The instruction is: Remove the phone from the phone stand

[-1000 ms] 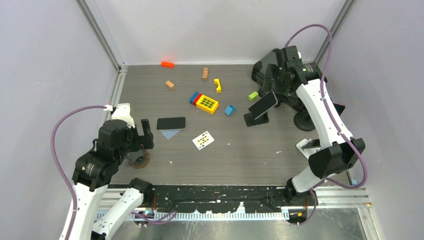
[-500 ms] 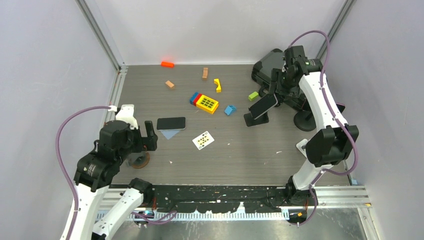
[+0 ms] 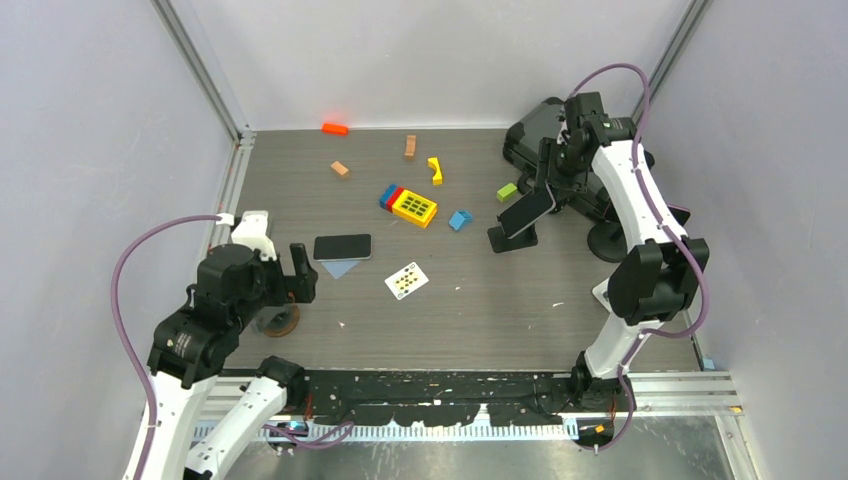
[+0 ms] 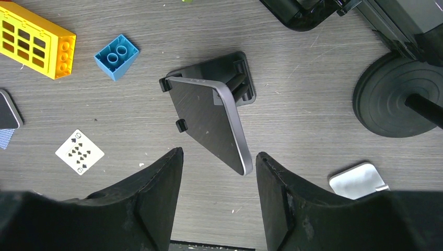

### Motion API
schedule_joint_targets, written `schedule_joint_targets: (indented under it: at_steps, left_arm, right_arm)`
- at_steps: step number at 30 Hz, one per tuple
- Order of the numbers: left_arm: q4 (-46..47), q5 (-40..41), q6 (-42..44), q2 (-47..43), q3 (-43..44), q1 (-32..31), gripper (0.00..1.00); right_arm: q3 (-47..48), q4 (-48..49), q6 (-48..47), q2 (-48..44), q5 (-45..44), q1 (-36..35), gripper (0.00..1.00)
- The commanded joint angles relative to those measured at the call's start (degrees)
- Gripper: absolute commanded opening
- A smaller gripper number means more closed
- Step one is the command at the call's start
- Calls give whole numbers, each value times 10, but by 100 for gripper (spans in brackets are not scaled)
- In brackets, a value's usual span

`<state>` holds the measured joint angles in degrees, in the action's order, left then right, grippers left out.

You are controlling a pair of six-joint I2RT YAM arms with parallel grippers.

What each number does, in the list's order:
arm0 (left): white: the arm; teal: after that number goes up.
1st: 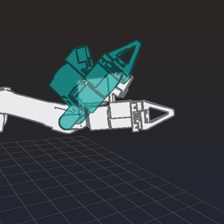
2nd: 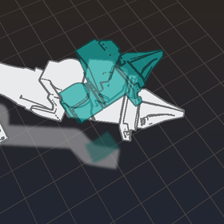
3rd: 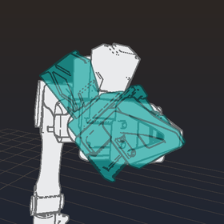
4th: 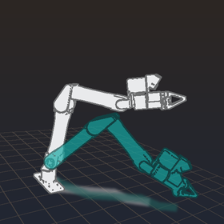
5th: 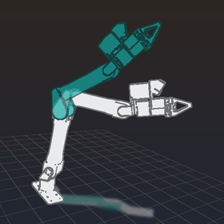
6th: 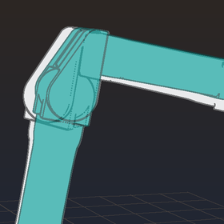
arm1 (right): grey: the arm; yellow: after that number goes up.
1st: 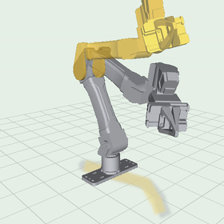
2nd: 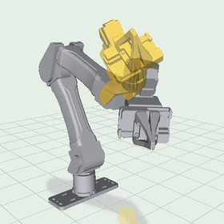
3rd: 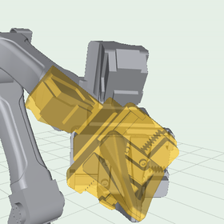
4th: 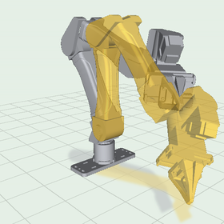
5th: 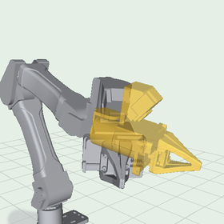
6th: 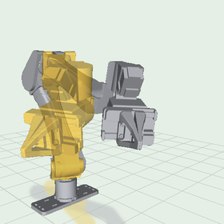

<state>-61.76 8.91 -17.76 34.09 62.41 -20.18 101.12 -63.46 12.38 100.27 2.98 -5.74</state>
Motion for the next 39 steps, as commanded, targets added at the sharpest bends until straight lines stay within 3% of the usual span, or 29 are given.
schedule_joint_targets:
  at_steps: [1, 19, 33, 39]
  left_arm:
    - [29, -9, 6, -3, -1, -1, 100]
    - [30, -9, 7, 2, -1, -1, 100]
    - [30, -7, 6, 1, -1, -1, 100]
    - [30, -7, 6, 3, -2, -1, 100]
  right_arm:
    - [-7, 26, -3, 12, 12, 5, 58]
    - [-40, 72, 8, 17, 39, 9, 48]
    - [-46, 74, 6, -1, 42, 10, 33]
    - [-41, 79, 5, -24, 38, 10, 20]
